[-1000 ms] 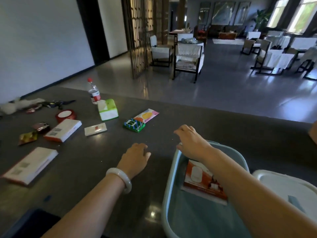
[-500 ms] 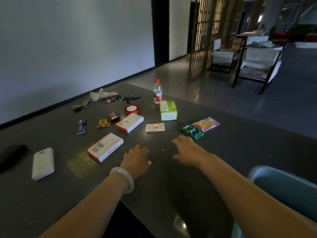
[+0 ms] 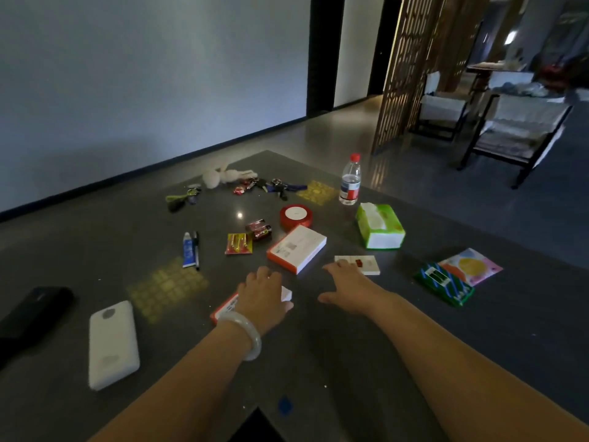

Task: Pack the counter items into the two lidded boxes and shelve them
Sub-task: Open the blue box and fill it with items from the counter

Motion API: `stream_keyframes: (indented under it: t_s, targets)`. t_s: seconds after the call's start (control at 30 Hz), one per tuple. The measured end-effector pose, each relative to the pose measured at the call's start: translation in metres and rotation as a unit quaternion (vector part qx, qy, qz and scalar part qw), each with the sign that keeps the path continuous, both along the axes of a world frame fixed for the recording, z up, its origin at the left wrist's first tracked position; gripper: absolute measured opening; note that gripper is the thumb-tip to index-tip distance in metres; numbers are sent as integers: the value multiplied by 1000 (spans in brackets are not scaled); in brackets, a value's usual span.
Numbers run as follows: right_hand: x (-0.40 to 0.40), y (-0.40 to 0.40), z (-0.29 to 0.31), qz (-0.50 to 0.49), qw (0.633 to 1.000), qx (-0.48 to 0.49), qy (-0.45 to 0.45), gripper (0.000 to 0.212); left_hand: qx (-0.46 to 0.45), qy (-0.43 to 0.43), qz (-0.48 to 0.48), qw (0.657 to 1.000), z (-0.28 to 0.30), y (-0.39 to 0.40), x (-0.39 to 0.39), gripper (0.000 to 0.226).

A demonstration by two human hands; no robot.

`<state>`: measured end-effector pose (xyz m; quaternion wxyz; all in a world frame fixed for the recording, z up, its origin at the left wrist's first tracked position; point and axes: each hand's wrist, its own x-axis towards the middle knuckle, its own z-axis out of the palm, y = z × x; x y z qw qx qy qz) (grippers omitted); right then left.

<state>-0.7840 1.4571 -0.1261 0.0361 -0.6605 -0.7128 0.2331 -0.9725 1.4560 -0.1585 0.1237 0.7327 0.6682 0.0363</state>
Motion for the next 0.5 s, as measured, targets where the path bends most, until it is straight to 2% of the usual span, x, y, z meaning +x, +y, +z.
stream_keyframes:
  t_s: [0.2,0.37,0.5]
  targets:
    - [-24,46,-23,1,999,7,-44,75,-1,7,29,1000,-29,3,-19,89]
    - [-37,87,-46,40,993,13,-106,77,-11,23,23,999,-37,2,-37,79]
    - [-45,103,-63,59,991,-12,-121,79,-7,22,31,999,-34,8,-56,75]
